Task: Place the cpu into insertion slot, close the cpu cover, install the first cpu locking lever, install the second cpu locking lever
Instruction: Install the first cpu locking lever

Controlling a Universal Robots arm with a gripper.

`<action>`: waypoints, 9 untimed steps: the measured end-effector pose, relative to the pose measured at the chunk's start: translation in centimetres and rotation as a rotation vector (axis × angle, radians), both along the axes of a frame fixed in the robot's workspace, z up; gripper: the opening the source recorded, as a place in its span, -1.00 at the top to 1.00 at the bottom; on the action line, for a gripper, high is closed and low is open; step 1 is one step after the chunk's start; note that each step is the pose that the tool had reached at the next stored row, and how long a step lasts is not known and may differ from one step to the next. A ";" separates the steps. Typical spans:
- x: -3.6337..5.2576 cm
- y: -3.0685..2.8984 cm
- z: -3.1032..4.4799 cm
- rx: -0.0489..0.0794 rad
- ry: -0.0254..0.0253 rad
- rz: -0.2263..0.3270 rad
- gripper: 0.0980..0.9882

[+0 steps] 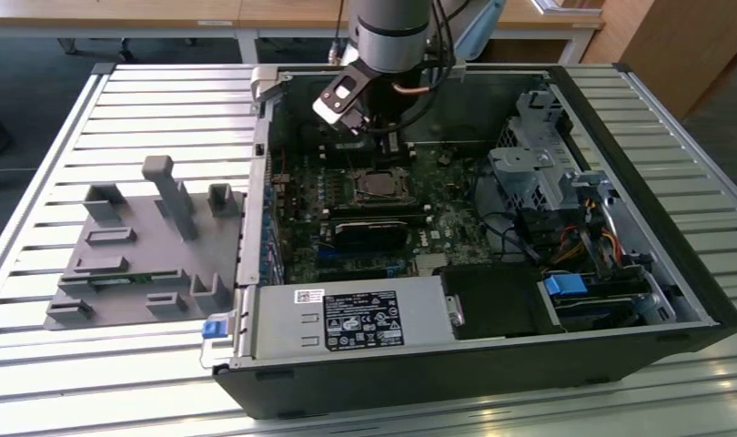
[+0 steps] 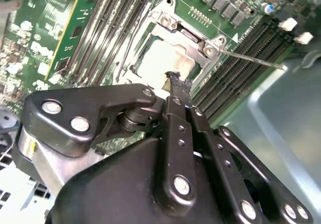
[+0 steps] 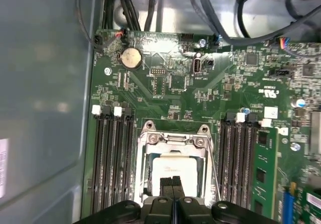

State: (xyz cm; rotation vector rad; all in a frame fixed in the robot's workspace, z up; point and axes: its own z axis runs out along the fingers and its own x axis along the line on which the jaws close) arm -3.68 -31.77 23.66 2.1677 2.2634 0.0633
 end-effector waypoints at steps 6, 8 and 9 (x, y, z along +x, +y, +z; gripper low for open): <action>0.00 0.00 2.10 0.000 0.0001 0.000 0.98; 0.00 0.00 2.77 0.000 0.0001 0.000 0.98; 0.00 0.00 3.06 0.000 0.0002 0.000 0.98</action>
